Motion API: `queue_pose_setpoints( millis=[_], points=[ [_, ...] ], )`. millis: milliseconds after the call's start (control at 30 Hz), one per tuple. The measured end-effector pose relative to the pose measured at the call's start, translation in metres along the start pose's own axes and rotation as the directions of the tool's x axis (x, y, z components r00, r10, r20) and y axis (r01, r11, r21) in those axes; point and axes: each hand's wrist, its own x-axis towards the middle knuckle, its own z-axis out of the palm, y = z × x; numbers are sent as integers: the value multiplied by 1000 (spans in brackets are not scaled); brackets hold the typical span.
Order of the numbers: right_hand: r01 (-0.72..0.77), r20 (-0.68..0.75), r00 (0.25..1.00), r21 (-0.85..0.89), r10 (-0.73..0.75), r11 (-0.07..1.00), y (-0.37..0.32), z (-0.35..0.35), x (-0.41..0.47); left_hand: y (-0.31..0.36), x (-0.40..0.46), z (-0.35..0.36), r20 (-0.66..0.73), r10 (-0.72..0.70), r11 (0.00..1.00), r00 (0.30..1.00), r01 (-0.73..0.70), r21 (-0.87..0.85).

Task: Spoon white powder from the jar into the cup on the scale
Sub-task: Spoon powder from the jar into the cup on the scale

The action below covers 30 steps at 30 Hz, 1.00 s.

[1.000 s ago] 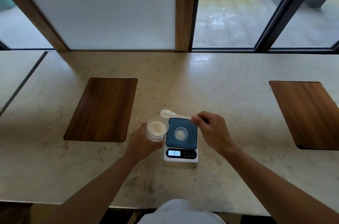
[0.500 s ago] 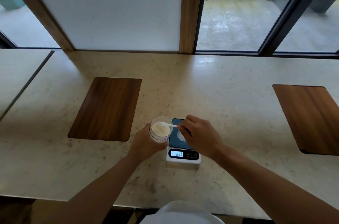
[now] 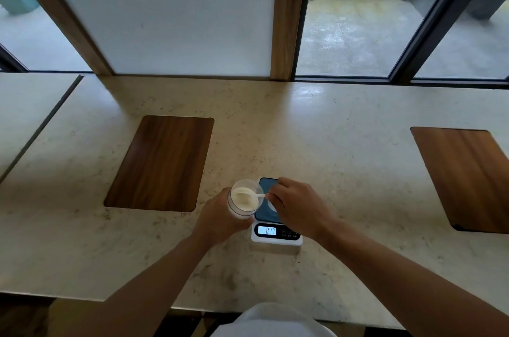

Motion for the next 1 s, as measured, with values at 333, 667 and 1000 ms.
queue_pose_setpoints(
  millis=[333, 667, 1000],
  points=[
    [-323, 94, 945, 153, 312, 934, 3, 15, 4, -16, -3, 9, 68, 21, 999, 997, -24, 43],
    [-484, 171, 875, 278, 453, 830, 9, 22, 8, -18, 0, 11, 59, 27, 1000, 998, -27, 10],
    [-550, 194, 835, 351, 515, 758, 13, 22, 8, -15, 5, 9, 78, 11, 1000, 997, -10, -8]
  ],
)
